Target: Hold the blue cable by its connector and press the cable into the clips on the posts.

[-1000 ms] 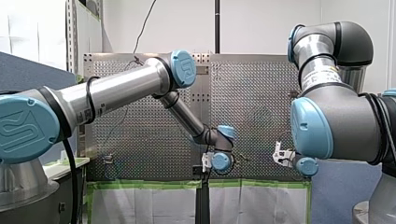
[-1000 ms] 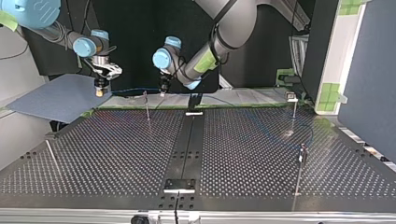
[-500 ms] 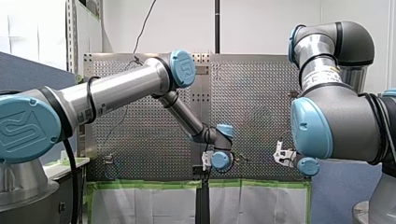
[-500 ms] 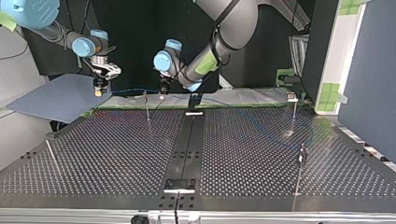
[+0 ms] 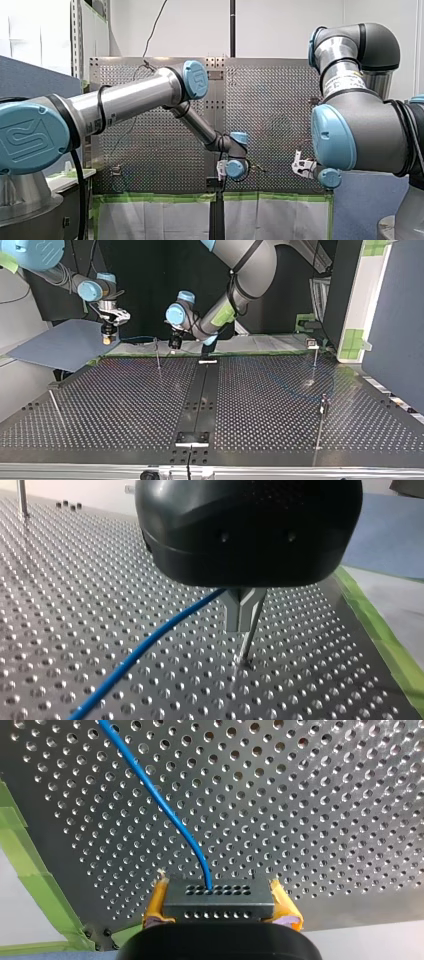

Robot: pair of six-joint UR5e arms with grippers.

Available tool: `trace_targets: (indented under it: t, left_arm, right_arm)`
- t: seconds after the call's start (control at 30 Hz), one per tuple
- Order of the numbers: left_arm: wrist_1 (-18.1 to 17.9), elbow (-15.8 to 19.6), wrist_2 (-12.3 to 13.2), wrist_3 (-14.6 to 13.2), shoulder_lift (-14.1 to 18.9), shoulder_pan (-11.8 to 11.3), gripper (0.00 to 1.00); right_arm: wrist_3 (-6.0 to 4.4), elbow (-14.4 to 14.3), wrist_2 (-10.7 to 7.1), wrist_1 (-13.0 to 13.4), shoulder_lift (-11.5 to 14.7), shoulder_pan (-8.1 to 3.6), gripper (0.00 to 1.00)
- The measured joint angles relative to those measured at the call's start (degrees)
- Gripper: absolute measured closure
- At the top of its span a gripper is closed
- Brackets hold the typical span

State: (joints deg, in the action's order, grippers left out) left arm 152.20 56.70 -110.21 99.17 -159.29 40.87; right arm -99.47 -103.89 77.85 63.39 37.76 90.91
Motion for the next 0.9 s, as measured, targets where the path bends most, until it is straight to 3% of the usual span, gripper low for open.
trace_targets:
  t: [0.27, 0.47, 0.7, 0.9]
  left_arm:
    - [0.42, 0.2, 0.53, 0.14, -0.2, -1.04, 1.0]
    - [0.26, -0.31, 1.81, 0.33, -0.44, -1.67, 1.0]
    - [2.16, -3.87, 3.88, 1.47, -3.33, -1.91, 1.0]
    - [3.03, -5.97, 4.64, 3.09, -4.45, -2.81, 1.0]
  right_arm:
    - [-1.46, 0.14, 0.49, 0.34, -0.06, -0.55, 1.0]
    - [-1.43, 1.19, 0.44, 0.32, -0.63, -0.4, 1.0]
    - [-1.1, 3.78, 0.96, -0.68, -2.58, -0.19, 1.0]
    - [-2.88, 5.79, 1.05, -0.86, -2.87, -0.54, 1.0]
